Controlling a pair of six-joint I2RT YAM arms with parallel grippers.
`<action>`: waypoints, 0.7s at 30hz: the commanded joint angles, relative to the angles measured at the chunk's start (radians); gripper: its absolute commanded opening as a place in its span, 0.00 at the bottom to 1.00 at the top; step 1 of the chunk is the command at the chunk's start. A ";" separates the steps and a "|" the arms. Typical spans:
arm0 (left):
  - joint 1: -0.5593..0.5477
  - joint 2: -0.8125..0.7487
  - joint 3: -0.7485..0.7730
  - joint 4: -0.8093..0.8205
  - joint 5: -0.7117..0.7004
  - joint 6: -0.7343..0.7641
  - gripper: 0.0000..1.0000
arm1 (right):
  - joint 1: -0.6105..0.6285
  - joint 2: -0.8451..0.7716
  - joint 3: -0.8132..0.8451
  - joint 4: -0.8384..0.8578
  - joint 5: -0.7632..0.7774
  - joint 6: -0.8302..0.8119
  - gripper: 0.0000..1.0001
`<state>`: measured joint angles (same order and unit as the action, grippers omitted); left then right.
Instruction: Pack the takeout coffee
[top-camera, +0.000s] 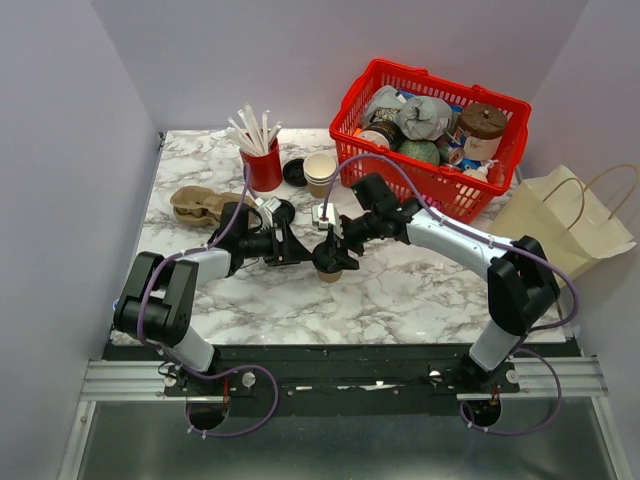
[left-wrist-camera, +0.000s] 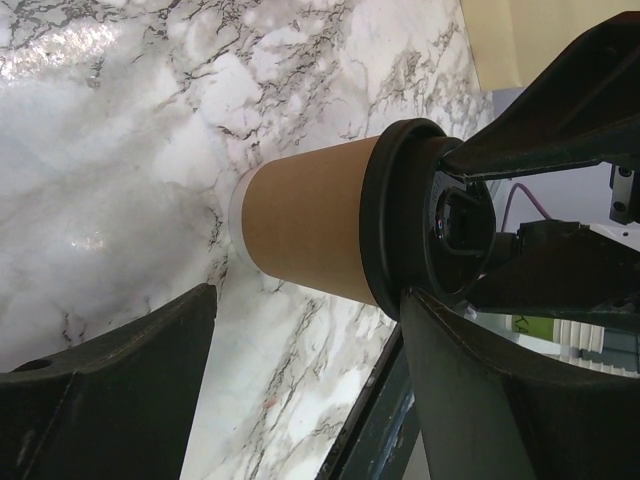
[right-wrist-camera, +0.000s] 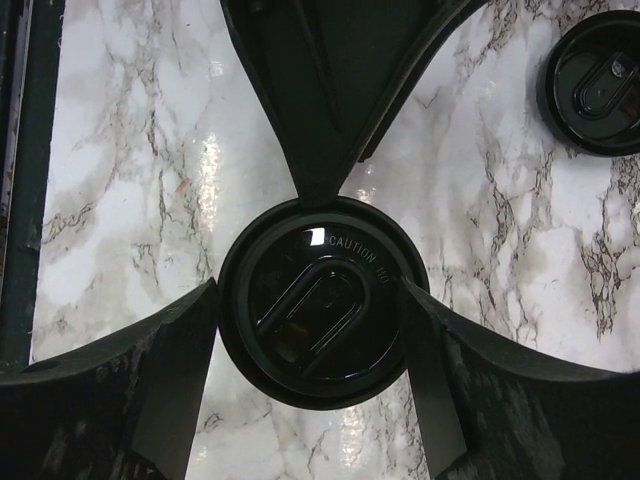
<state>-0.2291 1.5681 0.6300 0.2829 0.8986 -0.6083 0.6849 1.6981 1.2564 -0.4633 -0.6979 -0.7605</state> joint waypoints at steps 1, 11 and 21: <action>0.007 0.029 0.020 -0.039 0.002 0.053 0.80 | -0.002 0.026 0.021 -0.005 -0.023 -0.013 0.79; 0.004 0.072 0.048 -0.051 0.000 0.062 0.79 | -0.002 0.037 -0.041 0.020 0.047 -0.039 0.70; 0.004 0.102 0.089 -0.114 0.002 0.099 0.78 | -0.002 -0.003 -0.186 0.219 0.084 0.062 0.69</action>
<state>-0.2283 1.6394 0.7036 0.2245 0.9512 -0.5663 0.6834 1.6707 1.1534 -0.3004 -0.6922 -0.7567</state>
